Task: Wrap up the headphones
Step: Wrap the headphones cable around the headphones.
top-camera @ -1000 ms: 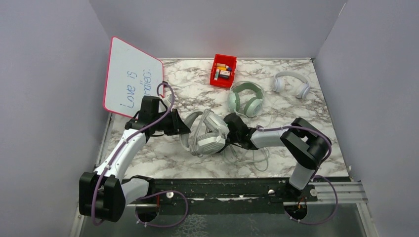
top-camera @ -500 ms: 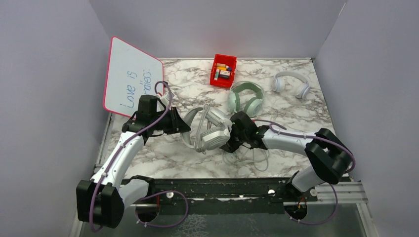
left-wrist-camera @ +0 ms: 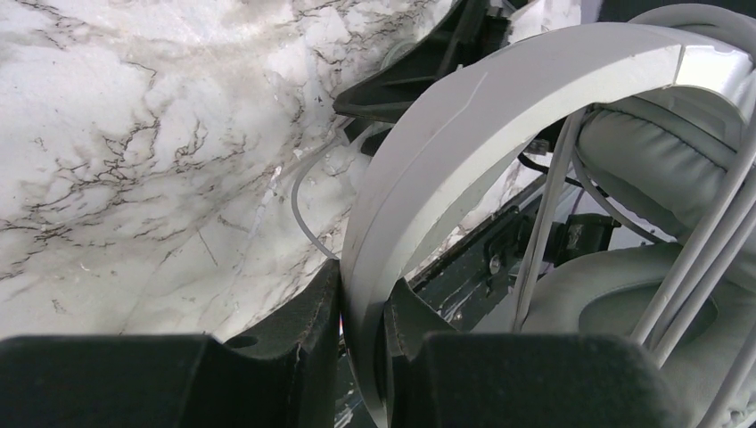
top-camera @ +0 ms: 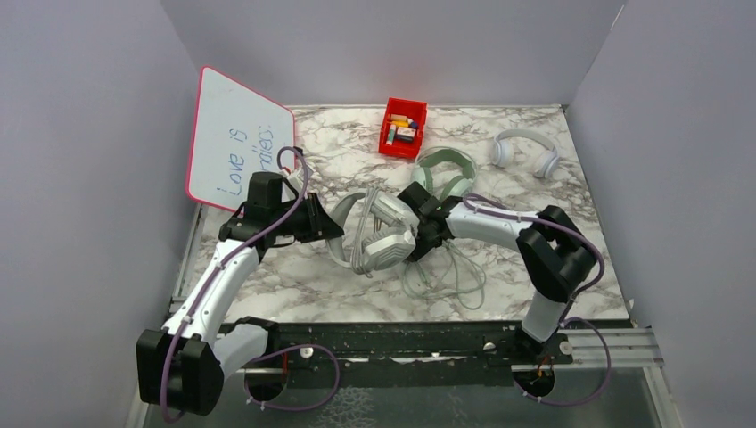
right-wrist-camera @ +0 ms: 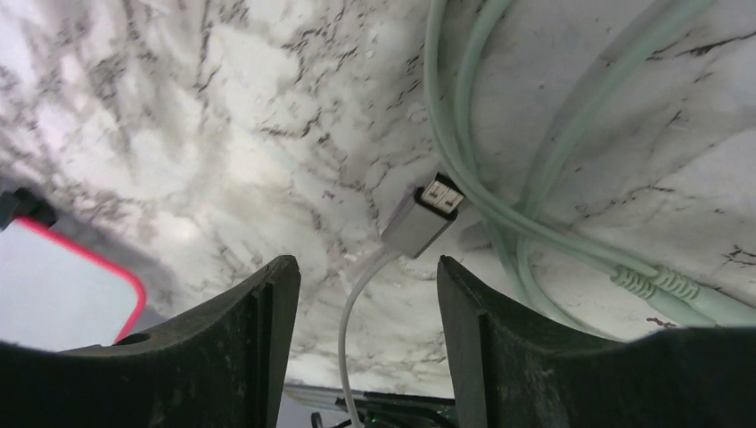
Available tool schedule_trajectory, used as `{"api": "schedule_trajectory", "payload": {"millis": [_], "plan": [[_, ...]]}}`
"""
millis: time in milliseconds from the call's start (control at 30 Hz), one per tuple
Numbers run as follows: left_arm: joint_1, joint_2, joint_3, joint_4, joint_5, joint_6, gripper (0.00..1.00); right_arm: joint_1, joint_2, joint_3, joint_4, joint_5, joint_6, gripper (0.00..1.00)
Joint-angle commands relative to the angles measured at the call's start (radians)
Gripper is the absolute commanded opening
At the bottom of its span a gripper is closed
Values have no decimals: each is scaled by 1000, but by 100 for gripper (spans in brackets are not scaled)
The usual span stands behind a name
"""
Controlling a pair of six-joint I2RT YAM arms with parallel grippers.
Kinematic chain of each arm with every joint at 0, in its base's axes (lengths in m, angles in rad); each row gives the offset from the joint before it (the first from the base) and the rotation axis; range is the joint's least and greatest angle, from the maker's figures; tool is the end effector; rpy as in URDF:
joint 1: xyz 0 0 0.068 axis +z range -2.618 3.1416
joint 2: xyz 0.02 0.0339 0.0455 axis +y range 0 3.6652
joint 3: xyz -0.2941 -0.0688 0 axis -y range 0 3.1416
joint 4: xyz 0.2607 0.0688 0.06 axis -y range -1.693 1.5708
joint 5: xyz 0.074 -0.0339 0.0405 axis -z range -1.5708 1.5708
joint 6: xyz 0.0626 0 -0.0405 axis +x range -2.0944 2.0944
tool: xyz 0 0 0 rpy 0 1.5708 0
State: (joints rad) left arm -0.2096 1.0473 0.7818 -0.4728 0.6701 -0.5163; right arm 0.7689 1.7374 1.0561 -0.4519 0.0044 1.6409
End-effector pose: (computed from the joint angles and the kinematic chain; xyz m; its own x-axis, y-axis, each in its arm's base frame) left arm 0.2182 -0.0862 0.2749 -0.8748 -0.2095 -0.4369 0.2076 0.6527 -0.7286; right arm 0.2639 0.2550 0.1622 -0.6467 0.7623 0.0257 0.6980 0.5778 0.4230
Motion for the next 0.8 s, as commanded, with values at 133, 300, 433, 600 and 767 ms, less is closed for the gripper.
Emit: {"api": "schedule_trajectory", "payload": {"millis": [133, 300, 433, 600, 767], "plan": [[1, -45, -4, 72, 85, -50, 0, 2, 173, 170, -304, 17, -7, 59], [2, -58, -4, 72, 88, -53, 0, 0, 222, 235, -413, 28, 10, 50], [2, -61, -9, 72, 88, -54, 0, 0, 223, 201, -389, 17, 41, 44], [1, -57, -7, 74, 93, -55, 0, -1, 260, 176, -360, 2, 57, 32], [2, -64, -3, 73, 99, -60, 0, -7, 282, 194, -339, 3, 10, 2]]}}
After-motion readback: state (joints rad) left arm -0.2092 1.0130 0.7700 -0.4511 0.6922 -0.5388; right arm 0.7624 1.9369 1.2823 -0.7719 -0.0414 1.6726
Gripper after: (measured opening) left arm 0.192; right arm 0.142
